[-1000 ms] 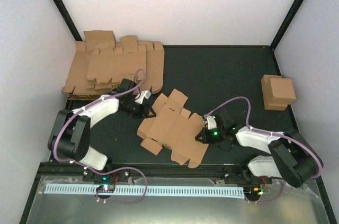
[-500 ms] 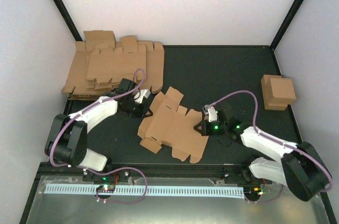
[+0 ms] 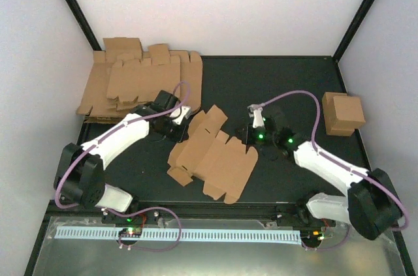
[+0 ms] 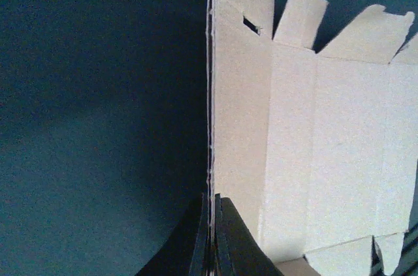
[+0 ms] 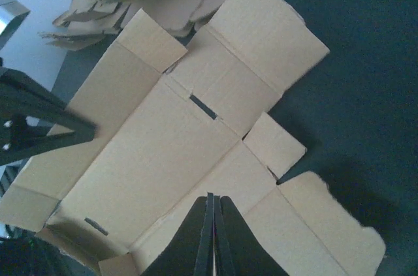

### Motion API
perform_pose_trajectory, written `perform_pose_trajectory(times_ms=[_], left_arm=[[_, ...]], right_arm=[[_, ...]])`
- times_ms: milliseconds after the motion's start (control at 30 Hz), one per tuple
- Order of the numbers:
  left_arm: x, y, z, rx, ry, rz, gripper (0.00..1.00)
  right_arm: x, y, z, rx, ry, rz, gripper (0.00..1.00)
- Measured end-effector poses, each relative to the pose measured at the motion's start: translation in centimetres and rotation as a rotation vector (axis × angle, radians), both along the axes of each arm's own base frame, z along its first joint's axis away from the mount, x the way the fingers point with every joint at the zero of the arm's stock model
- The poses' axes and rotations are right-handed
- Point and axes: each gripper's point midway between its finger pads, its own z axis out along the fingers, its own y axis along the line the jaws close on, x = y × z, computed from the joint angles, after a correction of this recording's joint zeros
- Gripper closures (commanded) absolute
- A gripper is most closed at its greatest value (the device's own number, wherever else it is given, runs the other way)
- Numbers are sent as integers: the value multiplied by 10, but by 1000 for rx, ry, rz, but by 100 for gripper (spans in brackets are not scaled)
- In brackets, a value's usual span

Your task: Fold the paper box

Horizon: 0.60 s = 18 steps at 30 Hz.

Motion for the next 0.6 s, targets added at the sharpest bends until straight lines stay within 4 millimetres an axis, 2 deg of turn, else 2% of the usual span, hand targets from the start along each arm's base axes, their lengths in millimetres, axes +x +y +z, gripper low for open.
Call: perform_pose_trajectory(times_ms=[133,233,433,600], left_arm=[[15,-5,20,57,-87,-47,98],[24,-7,29,94,-139,-71,98],[27,-5,30,145,-174,-98,98],[31,-2,23,186,-170,-127,99]], right_arm=[[23,13,12,-22,-16,9,95],[38,14,21,-32,-54,-26,96],[67,-9,29,-99,-127,-217,98],[104,-26,53,-144,-222,-393,98]])
